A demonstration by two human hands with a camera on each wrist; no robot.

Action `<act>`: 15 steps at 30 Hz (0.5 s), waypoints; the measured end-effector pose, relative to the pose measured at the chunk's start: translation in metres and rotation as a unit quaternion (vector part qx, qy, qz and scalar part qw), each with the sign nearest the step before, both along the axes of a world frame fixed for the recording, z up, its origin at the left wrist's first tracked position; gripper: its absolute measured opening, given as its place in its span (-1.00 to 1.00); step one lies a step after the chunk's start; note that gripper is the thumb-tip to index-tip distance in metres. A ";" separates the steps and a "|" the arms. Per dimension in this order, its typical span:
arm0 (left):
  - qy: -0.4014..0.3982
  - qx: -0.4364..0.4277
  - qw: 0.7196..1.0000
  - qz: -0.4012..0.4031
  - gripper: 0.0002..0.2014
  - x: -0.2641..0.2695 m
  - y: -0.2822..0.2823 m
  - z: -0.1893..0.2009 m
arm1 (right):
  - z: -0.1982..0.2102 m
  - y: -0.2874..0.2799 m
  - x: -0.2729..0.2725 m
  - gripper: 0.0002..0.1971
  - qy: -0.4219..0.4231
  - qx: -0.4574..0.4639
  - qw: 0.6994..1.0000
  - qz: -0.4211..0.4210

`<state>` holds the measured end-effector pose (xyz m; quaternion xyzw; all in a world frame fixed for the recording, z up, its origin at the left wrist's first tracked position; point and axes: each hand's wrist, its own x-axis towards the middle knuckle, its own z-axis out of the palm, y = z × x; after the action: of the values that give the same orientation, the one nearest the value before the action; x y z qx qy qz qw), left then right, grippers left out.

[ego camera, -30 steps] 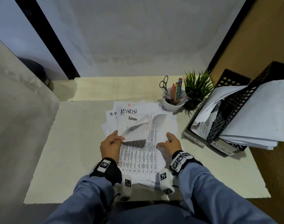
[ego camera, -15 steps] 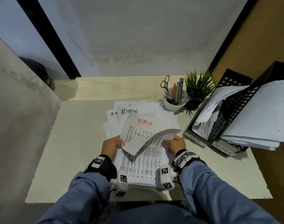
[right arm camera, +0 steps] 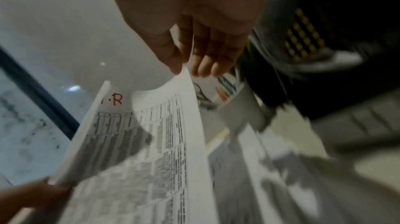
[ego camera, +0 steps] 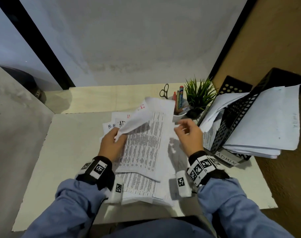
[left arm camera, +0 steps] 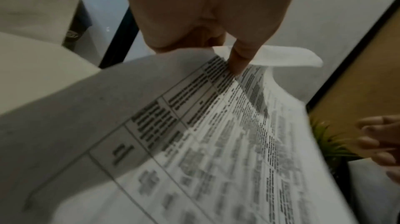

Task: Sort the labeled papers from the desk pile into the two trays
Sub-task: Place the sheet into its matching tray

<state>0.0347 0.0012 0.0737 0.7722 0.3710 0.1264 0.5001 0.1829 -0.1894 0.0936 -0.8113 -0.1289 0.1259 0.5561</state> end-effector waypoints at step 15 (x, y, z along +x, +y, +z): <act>-0.085 0.183 0.956 -0.213 -0.88 0.126 -0.047 0.145 | -0.010 -0.047 0.080 -0.60 0.197 -0.023 0.946 -0.255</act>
<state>0.1605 -0.0457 0.2185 0.8980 0.1240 0.1480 0.3954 0.2629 -0.2359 0.0834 -0.7886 0.1976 0.1400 0.5653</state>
